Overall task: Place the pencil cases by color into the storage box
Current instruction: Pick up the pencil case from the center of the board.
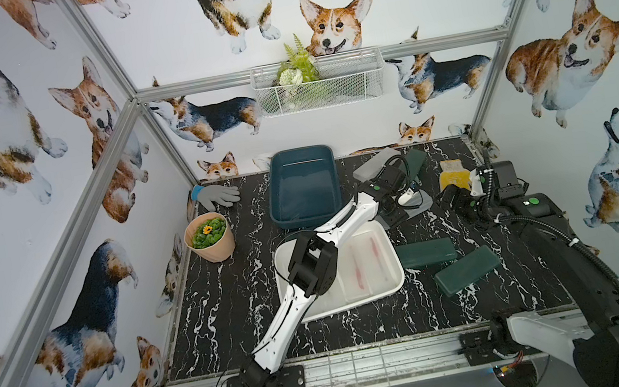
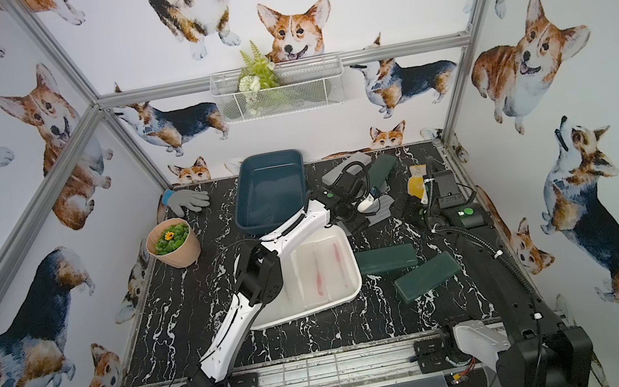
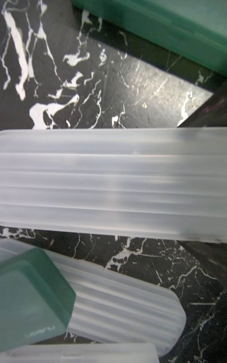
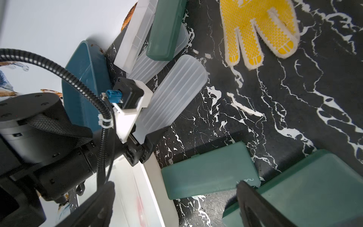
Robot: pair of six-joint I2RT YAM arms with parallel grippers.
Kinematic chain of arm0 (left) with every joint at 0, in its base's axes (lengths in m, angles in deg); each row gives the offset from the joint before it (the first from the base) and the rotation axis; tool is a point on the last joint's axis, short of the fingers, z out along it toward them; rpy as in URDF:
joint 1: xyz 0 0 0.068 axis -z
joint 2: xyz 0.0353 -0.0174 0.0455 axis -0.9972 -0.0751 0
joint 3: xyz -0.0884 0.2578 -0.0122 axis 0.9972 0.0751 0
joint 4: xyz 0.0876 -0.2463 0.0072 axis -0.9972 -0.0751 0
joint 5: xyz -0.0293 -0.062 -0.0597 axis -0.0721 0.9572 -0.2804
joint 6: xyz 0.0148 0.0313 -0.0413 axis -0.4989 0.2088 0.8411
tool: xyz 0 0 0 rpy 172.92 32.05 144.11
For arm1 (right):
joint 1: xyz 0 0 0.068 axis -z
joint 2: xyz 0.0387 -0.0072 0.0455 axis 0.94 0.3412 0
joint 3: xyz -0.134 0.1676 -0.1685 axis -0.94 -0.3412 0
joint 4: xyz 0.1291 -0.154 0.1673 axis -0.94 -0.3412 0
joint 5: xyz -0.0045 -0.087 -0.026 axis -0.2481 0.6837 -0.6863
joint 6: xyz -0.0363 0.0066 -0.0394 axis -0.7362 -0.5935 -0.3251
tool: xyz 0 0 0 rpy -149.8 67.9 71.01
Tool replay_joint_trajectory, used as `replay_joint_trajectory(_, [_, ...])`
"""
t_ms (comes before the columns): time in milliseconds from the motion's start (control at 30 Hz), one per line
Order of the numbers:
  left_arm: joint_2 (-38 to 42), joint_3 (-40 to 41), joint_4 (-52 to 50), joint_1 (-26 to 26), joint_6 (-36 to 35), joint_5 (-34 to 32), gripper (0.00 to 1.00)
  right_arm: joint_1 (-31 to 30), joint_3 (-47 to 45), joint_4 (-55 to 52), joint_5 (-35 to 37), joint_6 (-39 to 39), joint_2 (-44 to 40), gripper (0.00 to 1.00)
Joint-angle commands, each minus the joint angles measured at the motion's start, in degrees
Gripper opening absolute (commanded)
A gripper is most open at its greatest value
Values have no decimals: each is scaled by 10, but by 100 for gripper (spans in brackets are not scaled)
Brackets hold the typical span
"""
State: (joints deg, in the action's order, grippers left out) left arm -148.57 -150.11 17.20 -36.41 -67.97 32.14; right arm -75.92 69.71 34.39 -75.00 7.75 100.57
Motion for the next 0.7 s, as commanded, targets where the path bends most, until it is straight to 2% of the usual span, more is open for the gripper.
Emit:
replay_joint_trajectory(0, [5,1,9,15,12,15,66,3,5,-1,25,5,-8,97])
replay_joint_trajectory(467, [27,-43,17,9,11,-25,67,14,41,-13,44,-17,-11,97])
replay_joint_trajectory(667, [54,-32,10,-5,5,-36,67,16,64,-11,41,-33,-1,97])
